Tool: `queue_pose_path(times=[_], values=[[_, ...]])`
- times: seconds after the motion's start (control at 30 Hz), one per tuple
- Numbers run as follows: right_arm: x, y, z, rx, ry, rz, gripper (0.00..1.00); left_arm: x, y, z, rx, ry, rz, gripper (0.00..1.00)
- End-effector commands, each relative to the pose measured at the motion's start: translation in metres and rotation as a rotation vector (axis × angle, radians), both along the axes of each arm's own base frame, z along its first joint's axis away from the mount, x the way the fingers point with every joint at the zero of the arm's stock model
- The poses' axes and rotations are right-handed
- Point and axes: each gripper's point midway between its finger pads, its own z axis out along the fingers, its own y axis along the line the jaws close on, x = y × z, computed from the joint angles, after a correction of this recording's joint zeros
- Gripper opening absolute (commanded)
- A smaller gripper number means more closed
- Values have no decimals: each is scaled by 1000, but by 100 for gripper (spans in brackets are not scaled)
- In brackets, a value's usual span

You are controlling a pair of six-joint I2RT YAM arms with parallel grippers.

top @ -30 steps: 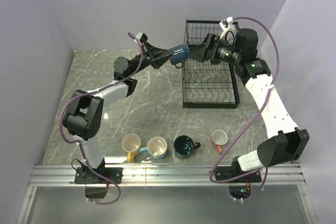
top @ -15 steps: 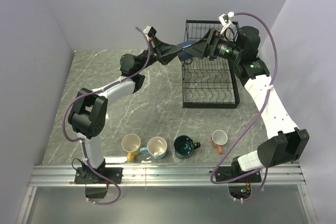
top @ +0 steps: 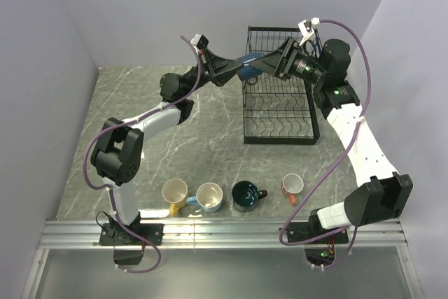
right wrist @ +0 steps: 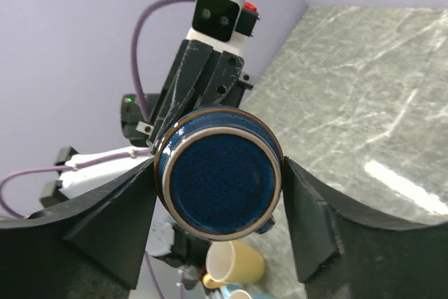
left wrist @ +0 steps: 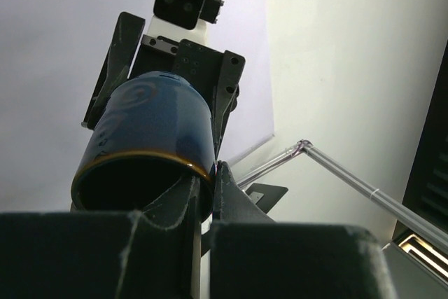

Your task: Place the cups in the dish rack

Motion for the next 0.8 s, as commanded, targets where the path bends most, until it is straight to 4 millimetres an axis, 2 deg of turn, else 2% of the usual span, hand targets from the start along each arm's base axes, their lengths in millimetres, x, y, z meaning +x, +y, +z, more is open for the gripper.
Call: queue_pose_path(times=[0.0,0.13,0.17,0.23,0.27,0.3,0.33,0.37,0.47,0.77], values=[[-21,5,48,92,-124,65,68,-99,59,64,-311,-141,-351,1],[-18,7,52,105,-121,78,52,-98,58,62,-310,-131,-353,1],[-18,7,54,102,-128,79,44,-97,58,61,-308,-127,-351,1],[-19,8,52,95,-124,87,36,-96,57,60,-307,-121,-349,1],[-19,8,52,92,-125,89,24,-95,57,58,-307,-114,-347,1],[-20,9,52,91,-124,96,19,-95,57,57,-307,-107,-346,3],[-19,8,51,89,-119,96,14,-93,57,55,-308,-97,-340,9],[-20,8,52,85,-124,95,2,-87,58,48,-312,-66,-323,12],[-20,6,50,76,-117,81,0,-76,62,32,-302,2,-292,19],[-15,-13,51,60,-118,25,0,-66,72,15,-272,41,-235,26]])
